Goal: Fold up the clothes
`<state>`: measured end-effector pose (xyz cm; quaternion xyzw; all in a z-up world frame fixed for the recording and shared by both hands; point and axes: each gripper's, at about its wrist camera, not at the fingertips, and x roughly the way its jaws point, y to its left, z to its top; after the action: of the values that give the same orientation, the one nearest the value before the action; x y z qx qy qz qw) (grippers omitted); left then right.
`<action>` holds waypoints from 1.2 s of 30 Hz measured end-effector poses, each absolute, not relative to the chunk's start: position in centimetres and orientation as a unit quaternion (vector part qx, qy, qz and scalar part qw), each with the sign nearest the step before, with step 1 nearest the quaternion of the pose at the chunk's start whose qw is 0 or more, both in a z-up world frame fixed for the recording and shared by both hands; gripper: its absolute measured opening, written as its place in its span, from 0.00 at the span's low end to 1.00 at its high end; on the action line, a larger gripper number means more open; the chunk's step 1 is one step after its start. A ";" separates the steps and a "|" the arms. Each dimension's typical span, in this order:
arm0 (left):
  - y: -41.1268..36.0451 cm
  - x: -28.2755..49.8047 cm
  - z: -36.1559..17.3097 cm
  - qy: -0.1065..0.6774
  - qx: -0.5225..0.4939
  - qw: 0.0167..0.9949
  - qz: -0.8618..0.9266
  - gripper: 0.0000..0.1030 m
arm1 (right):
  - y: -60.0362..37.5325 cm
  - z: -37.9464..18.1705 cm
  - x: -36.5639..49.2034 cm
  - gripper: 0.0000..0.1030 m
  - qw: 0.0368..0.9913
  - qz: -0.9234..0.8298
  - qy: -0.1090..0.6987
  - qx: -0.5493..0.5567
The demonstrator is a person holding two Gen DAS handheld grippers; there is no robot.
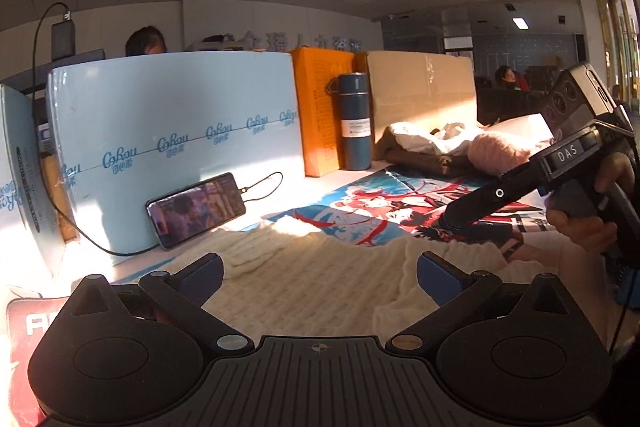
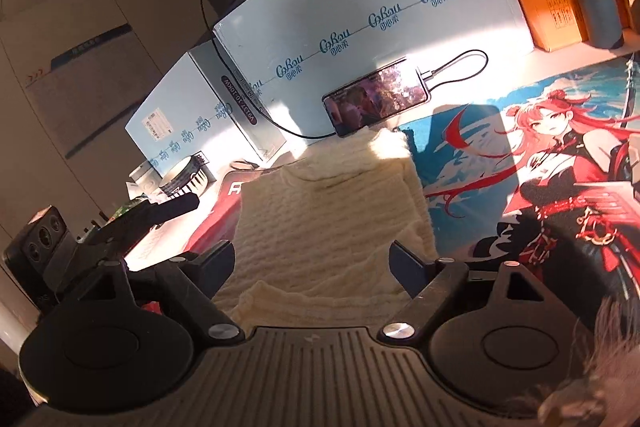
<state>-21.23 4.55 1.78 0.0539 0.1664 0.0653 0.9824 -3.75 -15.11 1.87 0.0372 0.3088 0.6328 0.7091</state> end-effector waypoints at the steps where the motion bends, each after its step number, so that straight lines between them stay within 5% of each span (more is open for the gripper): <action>1: 3.8 -21.4 1.8 0.175 0.064 0.981 0.055 1.00 | -15.6 2.1 -4.2 0.85 0.721 0.632 0.283 0.010; 6: -0.1 -22.6 1.2 0.217 0.103 0.970 -0.016 1.00 | -18.5 1.9 -6.6 0.97 0.702 0.678 0.193 -0.102; 16: -2.9 -23.0 -1.5 0.317 0.166 0.933 -0.030 1.00 | -19.1 -0.4 -7.6 0.97 0.668 0.678 0.212 -0.219; 36: 1.0 -23.2 -0.7 0.265 0.083 0.960 0.040 1.00 | -15.0 -0.9 -6.7 0.97 0.695 0.665 0.192 -0.195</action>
<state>-23.23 1.02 -0.71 0.0827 0.2652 0.0403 0.9598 -6.72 -15.02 -0.91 -0.1952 0.1922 0.6648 0.6950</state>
